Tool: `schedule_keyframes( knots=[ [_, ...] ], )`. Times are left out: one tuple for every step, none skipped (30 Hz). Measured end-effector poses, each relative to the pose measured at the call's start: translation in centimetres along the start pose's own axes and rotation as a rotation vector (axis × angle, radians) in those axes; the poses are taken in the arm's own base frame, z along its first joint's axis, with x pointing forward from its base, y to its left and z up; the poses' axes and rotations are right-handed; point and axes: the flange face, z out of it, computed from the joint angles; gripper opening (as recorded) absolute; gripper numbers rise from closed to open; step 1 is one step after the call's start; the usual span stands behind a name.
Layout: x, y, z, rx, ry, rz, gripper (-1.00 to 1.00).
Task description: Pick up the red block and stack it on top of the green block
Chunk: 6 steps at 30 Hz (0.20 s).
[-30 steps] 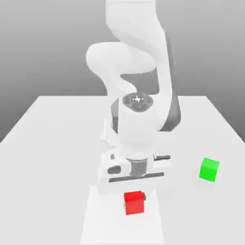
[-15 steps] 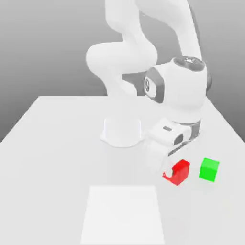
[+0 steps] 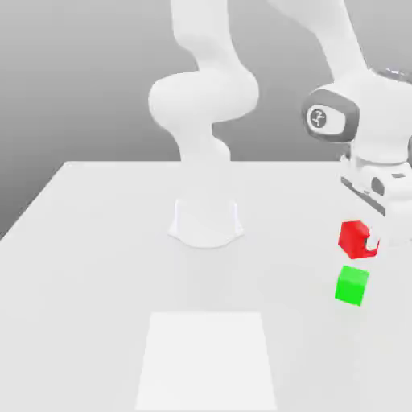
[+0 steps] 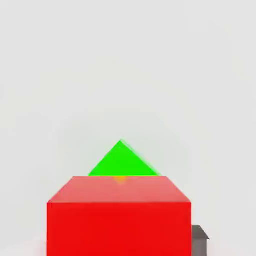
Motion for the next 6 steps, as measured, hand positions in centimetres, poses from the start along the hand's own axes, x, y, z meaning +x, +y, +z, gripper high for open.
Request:
schedule_keyframes(
  knots=[
    [0.0, -0.1, 1.0, 0.0, 0.0, -0.004, -1.0],
    [0.0, -0.1, 1.9, -0.001, 0.0, -0.005, -1.0],
    [-0.1, -0.1, 2.9, -0.001, 0.0, -0.004, -1.0],
    [-0.1, -0.1, 3.5, 0.0, 0.0, -0.004, 1.0],
    [-0.1, -0.1, 3.5, 0.0, 0.0, -0.004, 1.0],
    [-0.1, -0.1, 3.5, 0.0, 0.0, -0.005, 1.0]
  ],
)
